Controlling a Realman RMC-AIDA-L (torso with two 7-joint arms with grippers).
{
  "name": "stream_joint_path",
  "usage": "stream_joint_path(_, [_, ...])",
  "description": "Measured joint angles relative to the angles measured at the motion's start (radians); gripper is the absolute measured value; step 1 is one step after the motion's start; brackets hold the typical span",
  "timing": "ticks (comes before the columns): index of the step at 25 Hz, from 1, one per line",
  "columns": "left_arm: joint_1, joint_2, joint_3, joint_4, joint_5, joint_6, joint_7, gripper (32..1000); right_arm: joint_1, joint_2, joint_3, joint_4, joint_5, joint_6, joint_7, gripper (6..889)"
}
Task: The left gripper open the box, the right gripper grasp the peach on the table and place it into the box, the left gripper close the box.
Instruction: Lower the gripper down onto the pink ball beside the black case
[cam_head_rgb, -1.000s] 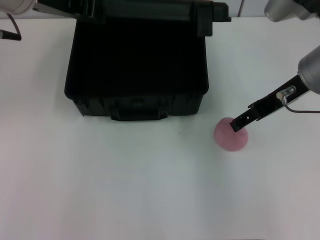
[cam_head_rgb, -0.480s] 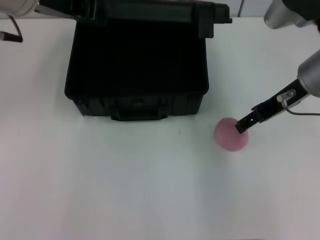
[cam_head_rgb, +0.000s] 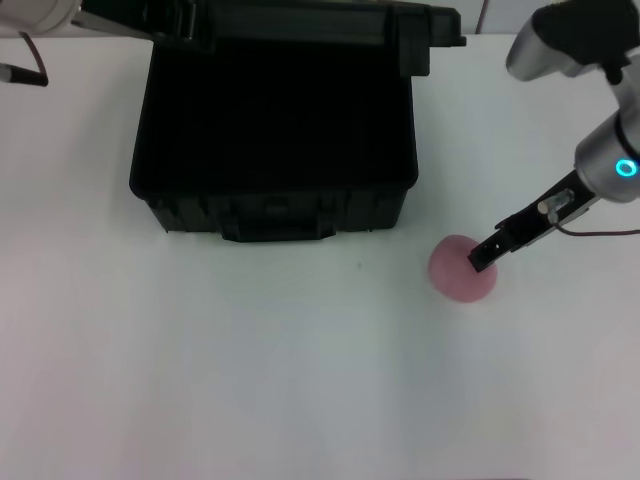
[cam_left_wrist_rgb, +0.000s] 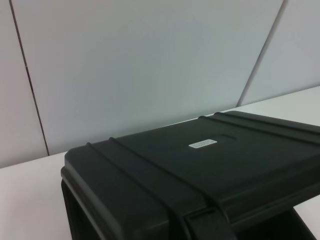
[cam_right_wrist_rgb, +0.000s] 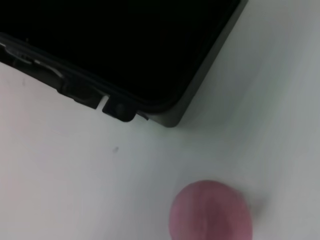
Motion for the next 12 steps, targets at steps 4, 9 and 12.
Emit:
stream_joint_path(4, [-0.002, -0.0003, 0.002, 0.002, 0.0, -0.001, -0.001, 373, 0.019, 0.001, -0.033, 0.054, 0.0, -0.047, 0.0, 817])
stream_joint_path(9, [-0.007, -0.0002, 0.009, 0.002, 0.0, -0.002, -0.003, 373, 0.024, 0.003, -0.062, 0.088, 0.002, -0.089, -0.001, 816])
stream_joint_path(12, [-0.008, -0.0002, 0.014, 0.002, 0.0, -0.002, -0.005, 373, 0.026, 0.004, -0.071, 0.109, 0.007, -0.112, -0.001, 816])
